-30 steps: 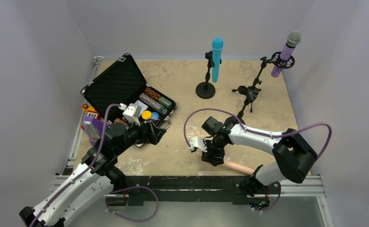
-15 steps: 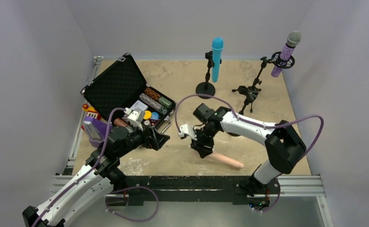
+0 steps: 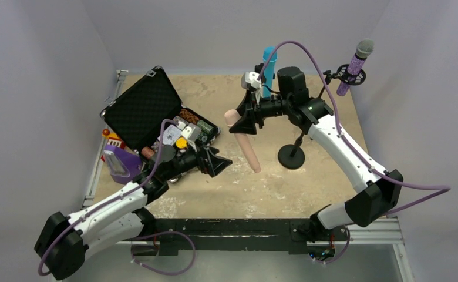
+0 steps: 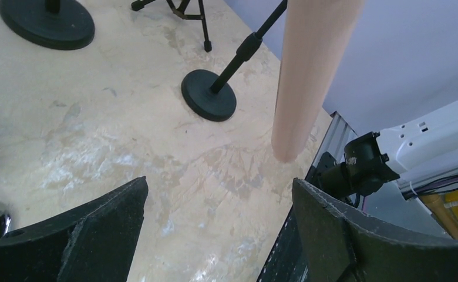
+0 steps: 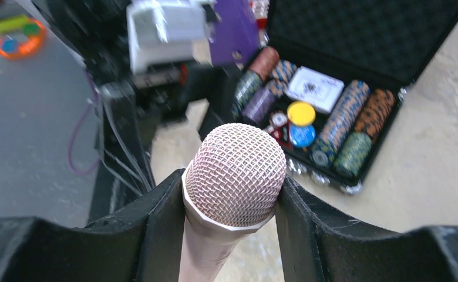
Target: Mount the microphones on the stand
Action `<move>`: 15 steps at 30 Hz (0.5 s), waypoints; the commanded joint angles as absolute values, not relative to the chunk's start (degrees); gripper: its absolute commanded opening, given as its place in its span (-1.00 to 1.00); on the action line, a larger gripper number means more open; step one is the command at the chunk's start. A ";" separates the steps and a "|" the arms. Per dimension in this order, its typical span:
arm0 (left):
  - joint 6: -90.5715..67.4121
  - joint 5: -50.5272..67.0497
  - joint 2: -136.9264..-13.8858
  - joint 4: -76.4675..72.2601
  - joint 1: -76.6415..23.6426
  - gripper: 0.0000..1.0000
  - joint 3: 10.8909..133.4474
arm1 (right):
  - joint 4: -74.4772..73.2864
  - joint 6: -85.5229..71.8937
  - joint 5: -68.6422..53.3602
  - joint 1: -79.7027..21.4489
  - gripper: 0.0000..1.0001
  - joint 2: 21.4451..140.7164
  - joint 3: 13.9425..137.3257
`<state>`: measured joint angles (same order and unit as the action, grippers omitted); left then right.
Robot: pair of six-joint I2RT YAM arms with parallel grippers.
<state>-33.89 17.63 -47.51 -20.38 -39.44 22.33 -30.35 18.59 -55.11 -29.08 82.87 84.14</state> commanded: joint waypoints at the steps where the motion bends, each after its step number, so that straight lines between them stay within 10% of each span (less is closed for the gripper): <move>1: -31.82 14.58 -54.83 -29.03 -41.70 0.91 31.77 | -14.29 0.90 -60.81 -29.49 -0.93 81.62 83.47; 15: -41.07 19.28 -63.54 -44.01 -42.61 0.79 37.85 | -8.23 -4.71 -62.10 -29.20 -0.93 78.87 79.34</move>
